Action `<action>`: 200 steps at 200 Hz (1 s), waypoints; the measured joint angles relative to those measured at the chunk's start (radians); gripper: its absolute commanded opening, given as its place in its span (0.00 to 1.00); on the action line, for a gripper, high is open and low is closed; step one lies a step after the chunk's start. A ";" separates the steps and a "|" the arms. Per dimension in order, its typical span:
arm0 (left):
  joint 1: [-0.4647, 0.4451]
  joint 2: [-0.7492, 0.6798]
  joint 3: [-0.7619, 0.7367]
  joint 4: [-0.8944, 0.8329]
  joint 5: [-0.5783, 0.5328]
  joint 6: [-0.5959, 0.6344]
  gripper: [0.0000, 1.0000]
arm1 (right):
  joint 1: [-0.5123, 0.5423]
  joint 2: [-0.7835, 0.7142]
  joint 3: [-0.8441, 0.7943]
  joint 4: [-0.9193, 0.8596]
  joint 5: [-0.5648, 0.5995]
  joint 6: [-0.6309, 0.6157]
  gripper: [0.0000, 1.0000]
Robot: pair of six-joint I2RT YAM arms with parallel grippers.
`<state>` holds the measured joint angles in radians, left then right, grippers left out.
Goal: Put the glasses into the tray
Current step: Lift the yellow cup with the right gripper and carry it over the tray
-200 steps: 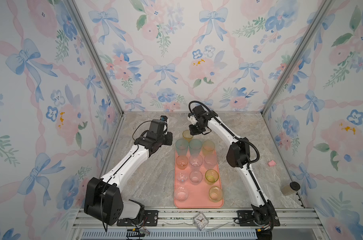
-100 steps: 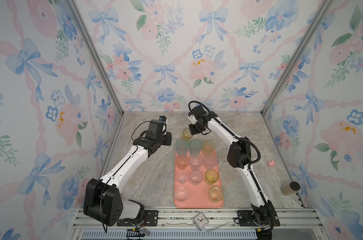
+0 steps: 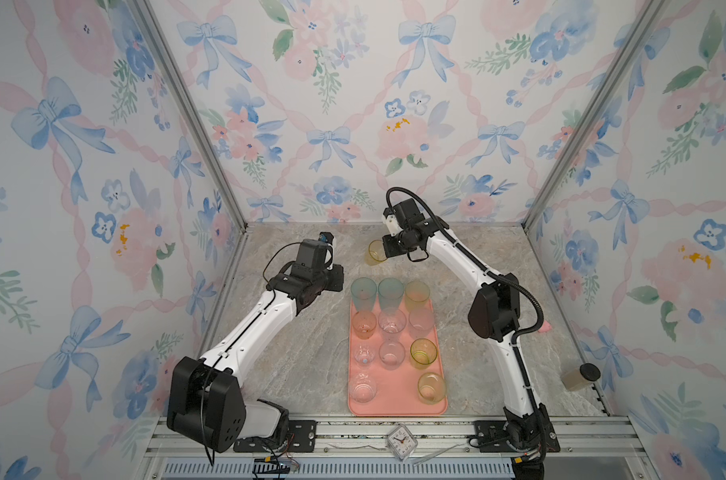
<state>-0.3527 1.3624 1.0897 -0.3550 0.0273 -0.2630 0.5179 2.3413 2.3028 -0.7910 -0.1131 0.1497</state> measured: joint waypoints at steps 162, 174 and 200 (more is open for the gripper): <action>-0.009 -0.055 -0.145 0.107 -0.016 -0.026 0.22 | 0.042 -0.815 -0.686 0.030 0.082 -0.058 0.00; -0.013 -0.066 -0.159 0.112 -0.022 -0.027 0.22 | 0.087 -0.861 -0.718 0.008 0.102 -0.065 0.00; -0.014 -0.088 -0.182 0.124 -0.030 -0.030 0.22 | 0.186 -0.942 -0.785 -0.039 0.153 -0.064 0.00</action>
<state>-0.3668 1.2743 0.9081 -0.2306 -0.0029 -0.2932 0.7036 1.3991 1.5173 -0.8299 0.0395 0.0853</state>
